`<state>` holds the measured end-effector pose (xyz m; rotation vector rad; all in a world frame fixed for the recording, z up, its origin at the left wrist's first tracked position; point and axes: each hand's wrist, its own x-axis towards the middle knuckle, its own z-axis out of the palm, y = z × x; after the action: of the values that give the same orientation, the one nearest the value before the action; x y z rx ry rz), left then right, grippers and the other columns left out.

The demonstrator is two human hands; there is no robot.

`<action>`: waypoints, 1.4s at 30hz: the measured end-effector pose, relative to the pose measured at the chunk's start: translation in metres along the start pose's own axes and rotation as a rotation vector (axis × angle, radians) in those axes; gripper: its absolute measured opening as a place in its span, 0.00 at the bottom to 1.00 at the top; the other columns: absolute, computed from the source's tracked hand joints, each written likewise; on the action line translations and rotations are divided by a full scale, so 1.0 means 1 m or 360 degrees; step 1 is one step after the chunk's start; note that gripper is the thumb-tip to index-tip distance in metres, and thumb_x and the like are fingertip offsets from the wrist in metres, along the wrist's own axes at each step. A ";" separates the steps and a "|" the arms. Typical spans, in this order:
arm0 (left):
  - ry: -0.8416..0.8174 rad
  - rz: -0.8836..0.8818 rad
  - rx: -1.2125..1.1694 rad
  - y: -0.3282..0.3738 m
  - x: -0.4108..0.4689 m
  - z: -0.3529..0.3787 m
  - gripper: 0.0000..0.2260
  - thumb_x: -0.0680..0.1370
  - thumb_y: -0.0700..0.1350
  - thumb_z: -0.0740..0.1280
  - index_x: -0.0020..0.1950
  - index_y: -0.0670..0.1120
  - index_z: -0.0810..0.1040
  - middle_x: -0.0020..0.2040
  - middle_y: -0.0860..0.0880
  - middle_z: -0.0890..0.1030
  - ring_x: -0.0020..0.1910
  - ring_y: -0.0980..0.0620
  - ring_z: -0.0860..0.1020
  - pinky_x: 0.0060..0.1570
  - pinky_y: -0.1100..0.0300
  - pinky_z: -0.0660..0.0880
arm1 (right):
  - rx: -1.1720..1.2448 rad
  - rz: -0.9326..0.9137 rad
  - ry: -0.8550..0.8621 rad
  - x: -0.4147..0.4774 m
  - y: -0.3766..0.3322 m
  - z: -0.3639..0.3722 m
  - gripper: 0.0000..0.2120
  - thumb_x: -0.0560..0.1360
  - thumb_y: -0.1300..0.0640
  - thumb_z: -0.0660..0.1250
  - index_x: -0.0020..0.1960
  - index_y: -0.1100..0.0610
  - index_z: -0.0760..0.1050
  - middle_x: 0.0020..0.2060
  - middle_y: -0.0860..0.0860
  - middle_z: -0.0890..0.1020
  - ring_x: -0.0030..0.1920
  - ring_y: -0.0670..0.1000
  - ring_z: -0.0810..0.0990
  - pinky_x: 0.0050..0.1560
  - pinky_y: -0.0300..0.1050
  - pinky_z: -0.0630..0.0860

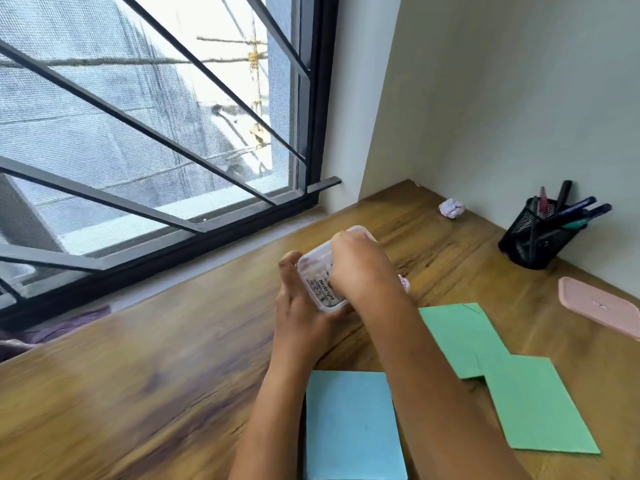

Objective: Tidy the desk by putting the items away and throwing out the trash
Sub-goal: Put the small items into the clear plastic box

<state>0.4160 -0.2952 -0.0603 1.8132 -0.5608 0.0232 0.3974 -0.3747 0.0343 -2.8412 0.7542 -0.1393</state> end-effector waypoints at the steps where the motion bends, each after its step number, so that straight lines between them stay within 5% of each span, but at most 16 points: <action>1: -0.0002 -0.0002 0.0001 0.000 0.000 0.001 0.39 0.63 0.51 0.78 0.64 0.51 0.56 0.51 0.50 0.79 0.43 0.51 0.79 0.37 0.68 0.70 | -0.0002 -0.0004 0.0008 0.000 0.000 0.002 0.06 0.74 0.68 0.62 0.47 0.60 0.74 0.44 0.56 0.72 0.39 0.54 0.70 0.38 0.41 0.66; 4: 0.0001 0.0002 0.0012 -0.002 0.001 0.002 0.38 0.64 0.49 0.78 0.64 0.51 0.56 0.51 0.49 0.79 0.42 0.52 0.79 0.35 0.72 0.69 | -0.0029 -0.0006 0.0004 0.002 0.000 0.005 0.05 0.75 0.67 0.62 0.46 0.58 0.74 0.47 0.57 0.78 0.40 0.55 0.74 0.38 0.41 0.68; 8: 0.0017 0.0012 0.0015 -0.003 0.001 0.001 0.38 0.65 0.49 0.78 0.64 0.50 0.57 0.49 0.51 0.78 0.40 0.55 0.78 0.34 0.76 0.69 | -0.0036 -0.0015 -0.0016 0.003 0.001 0.005 0.08 0.75 0.65 0.63 0.41 0.56 0.67 0.38 0.53 0.71 0.37 0.53 0.70 0.34 0.41 0.66; 11: 0.0029 0.0016 0.0017 -0.004 0.001 0.001 0.38 0.65 0.50 0.78 0.65 0.50 0.57 0.49 0.52 0.78 0.40 0.54 0.78 0.34 0.76 0.69 | 0.0009 -0.0038 -0.0104 0.004 0.002 0.005 0.04 0.75 0.63 0.67 0.42 0.59 0.73 0.40 0.54 0.76 0.38 0.53 0.73 0.29 0.38 0.65; 17: 0.0012 -0.0031 -0.0014 0.000 -0.001 0.000 0.43 0.60 0.54 0.81 0.64 0.52 0.56 0.49 0.54 0.78 0.40 0.65 0.77 0.34 0.80 0.67 | 0.0338 -0.0010 -0.0065 -0.004 0.016 -0.013 0.11 0.73 0.68 0.66 0.53 0.60 0.79 0.48 0.58 0.82 0.47 0.56 0.82 0.48 0.48 0.81; 24: -0.0057 -0.0008 -0.0013 0.014 -0.013 -0.007 0.40 0.61 0.52 0.80 0.64 0.46 0.60 0.49 0.52 0.78 0.40 0.61 0.78 0.35 0.78 0.68 | 0.0310 -0.0062 0.0191 -0.056 0.023 -0.029 0.12 0.77 0.65 0.60 0.58 0.59 0.77 0.49 0.58 0.82 0.48 0.55 0.82 0.46 0.46 0.81; 27: -0.0014 -0.0085 0.0026 0.020 -0.039 -0.025 0.40 0.61 0.52 0.80 0.64 0.46 0.60 0.53 0.52 0.78 0.45 0.54 0.79 0.38 0.75 0.70 | 0.0362 -0.0156 0.0200 -0.089 0.023 -0.031 0.11 0.78 0.66 0.58 0.56 0.60 0.76 0.49 0.56 0.82 0.49 0.55 0.81 0.47 0.45 0.80; 29: 0.0055 -0.0137 0.0104 0.021 -0.063 -0.046 0.39 0.61 0.51 0.81 0.63 0.47 0.61 0.53 0.53 0.77 0.46 0.53 0.79 0.42 0.64 0.72 | 0.0415 -0.0300 0.0141 -0.113 0.019 -0.030 0.15 0.75 0.69 0.59 0.58 0.60 0.76 0.53 0.56 0.81 0.53 0.55 0.80 0.52 0.45 0.77; 34: 0.0263 -0.0305 0.0016 0.034 -0.150 -0.106 0.39 0.57 0.50 0.83 0.56 0.54 0.60 0.51 0.60 0.75 0.47 0.55 0.79 0.45 0.58 0.75 | 0.0598 -0.0671 -0.0117 -0.192 0.001 -0.023 0.22 0.71 0.71 0.62 0.63 0.57 0.75 0.62 0.51 0.73 0.61 0.53 0.73 0.62 0.41 0.70; 38: 0.0430 -0.0429 -0.0144 0.044 -0.228 -0.140 0.41 0.54 0.56 0.81 0.58 0.53 0.61 0.56 0.54 0.76 0.52 0.58 0.78 0.49 0.64 0.74 | 0.0744 -0.0834 -0.0064 -0.246 -0.016 -0.022 0.26 0.71 0.68 0.67 0.66 0.50 0.73 0.63 0.47 0.70 0.65 0.47 0.67 0.63 0.29 0.61; 42: 0.0381 -0.0502 -0.0130 0.047 -0.292 -0.181 0.42 0.51 0.60 0.79 0.59 0.52 0.63 0.53 0.57 0.79 0.46 0.66 0.79 0.44 0.73 0.74 | 0.0955 -0.0839 -0.0402 -0.282 -0.042 -0.021 0.39 0.69 0.69 0.70 0.72 0.42 0.62 0.58 0.43 0.73 0.59 0.43 0.74 0.55 0.31 0.74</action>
<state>0.1876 -0.0349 -0.0462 1.7698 -0.1022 0.0024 0.1703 -0.2020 0.0527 -2.3380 -0.0988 -0.0631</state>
